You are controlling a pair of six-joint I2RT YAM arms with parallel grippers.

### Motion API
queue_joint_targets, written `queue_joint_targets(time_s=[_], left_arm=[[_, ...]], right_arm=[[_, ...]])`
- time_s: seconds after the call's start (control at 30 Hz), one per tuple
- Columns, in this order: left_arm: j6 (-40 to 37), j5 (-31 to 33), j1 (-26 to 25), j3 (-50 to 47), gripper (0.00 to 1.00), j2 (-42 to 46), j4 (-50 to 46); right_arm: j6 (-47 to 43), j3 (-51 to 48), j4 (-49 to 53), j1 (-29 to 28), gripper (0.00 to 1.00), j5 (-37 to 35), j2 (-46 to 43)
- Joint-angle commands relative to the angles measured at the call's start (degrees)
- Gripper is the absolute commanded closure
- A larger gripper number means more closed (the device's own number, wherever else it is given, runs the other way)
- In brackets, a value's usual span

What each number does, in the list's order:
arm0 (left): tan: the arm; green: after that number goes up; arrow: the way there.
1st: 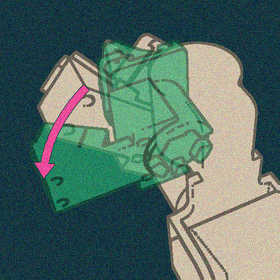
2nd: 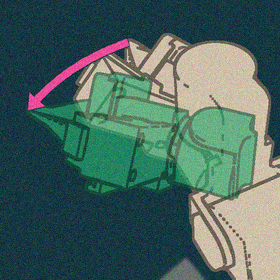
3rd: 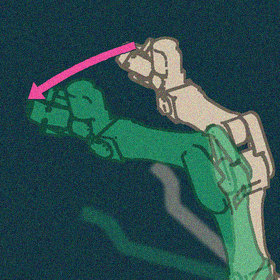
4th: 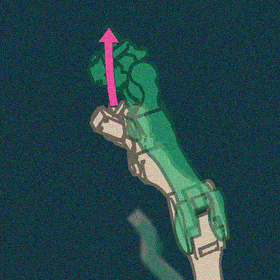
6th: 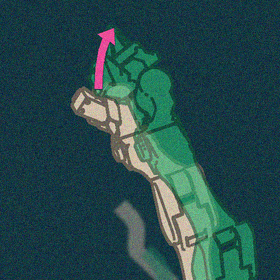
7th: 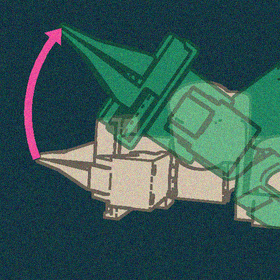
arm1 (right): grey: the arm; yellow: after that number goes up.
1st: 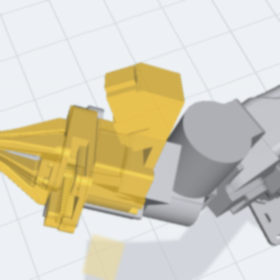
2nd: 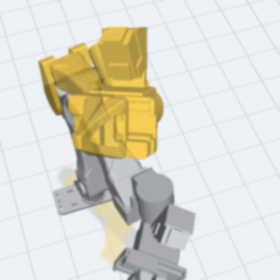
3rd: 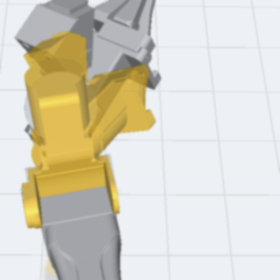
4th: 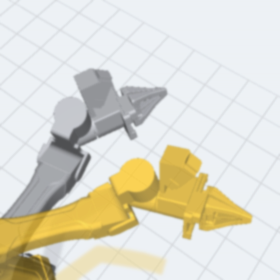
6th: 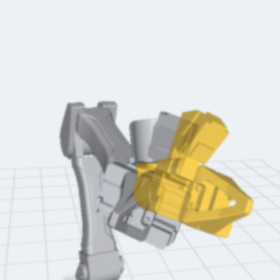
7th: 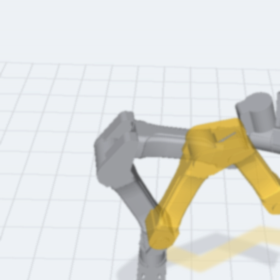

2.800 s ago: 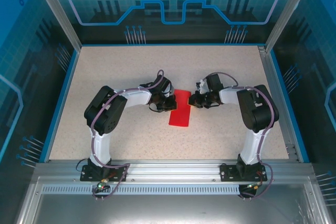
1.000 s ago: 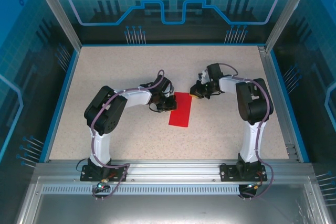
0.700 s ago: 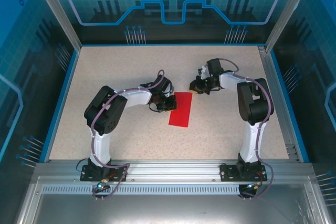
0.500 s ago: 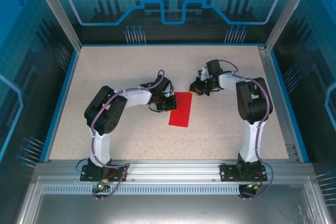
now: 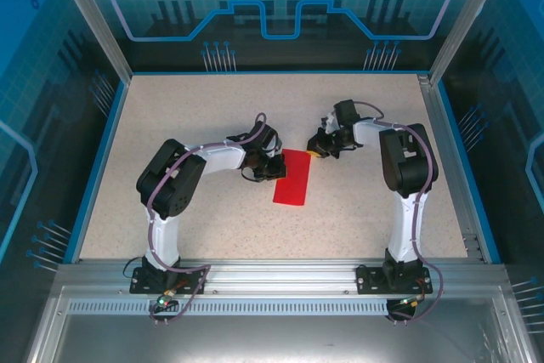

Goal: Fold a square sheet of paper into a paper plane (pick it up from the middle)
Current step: Fold the square sheet of paper in half at the center of the table.

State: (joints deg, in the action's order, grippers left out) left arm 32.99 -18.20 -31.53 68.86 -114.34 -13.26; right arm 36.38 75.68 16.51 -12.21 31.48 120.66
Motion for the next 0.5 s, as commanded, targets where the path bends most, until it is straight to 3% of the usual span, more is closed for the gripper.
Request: queue_joint_targets(time_s=[0.0, 0.17, 0.47], left_arm=[[-1.0, 4.55, -0.42, -1.71, 1.0, -3.7, -6.96], [-0.82, 4.48, -0.39, -1.93, 1.0, -3.87, -6.64], [-1.09, 4.57, -0.42, -1.66, 1.0, -3.87, -7.05]], right_arm=[[-0.08, -0.93, 0.19, 1.75, 0.9, 0.58, -5.0], [0.87, -2.62, -2.57, 1.32, 0.9, 3.96, -6.65], [1.67, -2.68, -3.55, 1.0, 0.9, 3.14, -1.22]])
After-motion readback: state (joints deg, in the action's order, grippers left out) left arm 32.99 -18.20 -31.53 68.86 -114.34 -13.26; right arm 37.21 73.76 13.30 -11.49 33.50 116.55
